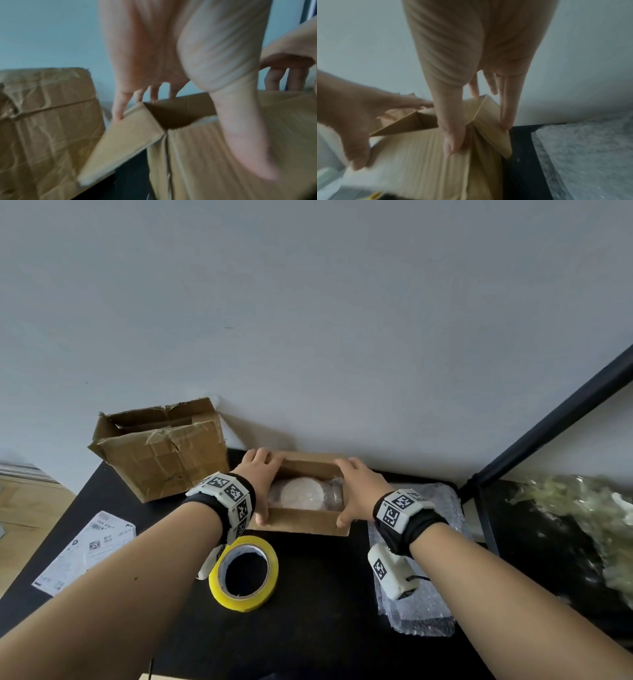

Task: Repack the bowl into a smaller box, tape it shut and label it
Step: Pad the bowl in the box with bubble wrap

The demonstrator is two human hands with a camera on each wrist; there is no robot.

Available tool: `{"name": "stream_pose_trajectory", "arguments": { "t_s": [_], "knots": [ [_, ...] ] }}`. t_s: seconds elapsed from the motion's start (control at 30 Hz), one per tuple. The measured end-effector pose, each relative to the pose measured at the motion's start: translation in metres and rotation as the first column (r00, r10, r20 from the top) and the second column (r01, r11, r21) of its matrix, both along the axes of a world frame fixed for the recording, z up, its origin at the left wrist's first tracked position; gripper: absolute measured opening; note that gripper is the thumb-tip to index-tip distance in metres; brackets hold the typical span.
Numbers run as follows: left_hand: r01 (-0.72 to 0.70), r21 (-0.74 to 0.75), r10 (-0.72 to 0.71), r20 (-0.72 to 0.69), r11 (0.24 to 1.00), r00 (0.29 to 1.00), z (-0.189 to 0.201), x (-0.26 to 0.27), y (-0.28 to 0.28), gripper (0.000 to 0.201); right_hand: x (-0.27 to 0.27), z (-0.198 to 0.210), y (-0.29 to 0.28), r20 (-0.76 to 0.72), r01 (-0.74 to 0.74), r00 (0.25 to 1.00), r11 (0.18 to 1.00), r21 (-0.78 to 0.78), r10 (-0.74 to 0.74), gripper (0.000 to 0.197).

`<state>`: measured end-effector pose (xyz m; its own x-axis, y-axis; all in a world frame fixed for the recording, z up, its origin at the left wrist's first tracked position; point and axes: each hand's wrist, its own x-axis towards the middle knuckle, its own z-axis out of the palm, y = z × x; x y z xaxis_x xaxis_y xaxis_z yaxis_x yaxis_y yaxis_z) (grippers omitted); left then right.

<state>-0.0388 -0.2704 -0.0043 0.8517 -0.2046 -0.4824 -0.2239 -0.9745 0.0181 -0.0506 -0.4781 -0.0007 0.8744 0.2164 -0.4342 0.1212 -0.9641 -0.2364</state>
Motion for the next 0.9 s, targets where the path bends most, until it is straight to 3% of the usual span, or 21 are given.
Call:
{"name": "stream_pose_trajectory", "arguments": {
  "t_s": [0.1,0.2,0.33,0.43,0.53,0.73,0.9],
  "knots": [
    [0.036,-0.046,-0.035,0.017,0.998,0.999,0.01,0.002,-0.012,0.126,-0.002,0.01,-0.027,-0.014,0.024,1.0,0.995,0.1,-0.023,0.113],
    [0.155,-0.167,-0.13,0.15,0.974,0.98,0.02,0.003,-0.041,0.104,-0.004,0.021,-0.063,0.02,0.221,0.972,0.943,0.248,-0.233,0.09],
    [0.364,-0.197,-0.3,0.291,0.91,0.908,0.025,-0.004,-0.099,0.068,-0.017,0.021,-0.11,0.099,0.384,0.911,0.91,0.156,-0.401,0.054],
    [0.473,-0.169,-0.407,0.317,0.865,0.857,0.021,-0.009,-0.14,0.06,-0.036,0.012,-0.137,0.045,0.488,0.868,0.867,0.096,-0.494,0.039],
    [0.542,-0.138,-0.491,0.287,0.829,0.823,0.013,-0.01,-0.177,0.058,-0.056,0.005,-0.155,-0.023,0.519,0.855,0.854,0.024,-0.519,0.037],
    [0.539,-0.134,-0.513,0.183,0.832,0.838,-0.015,-0.005,-0.237,0.053,-0.067,-0.017,-0.177,-0.105,0.617,0.784,0.786,0.032,-0.611,0.04],
    [0.357,-0.155,-0.358,0.021,0.921,0.933,-0.038,0.007,-0.263,0.058,-0.054,-0.033,-0.187,-0.16,0.643,0.761,0.763,0.063,-0.628,0.036]
  ]
}}
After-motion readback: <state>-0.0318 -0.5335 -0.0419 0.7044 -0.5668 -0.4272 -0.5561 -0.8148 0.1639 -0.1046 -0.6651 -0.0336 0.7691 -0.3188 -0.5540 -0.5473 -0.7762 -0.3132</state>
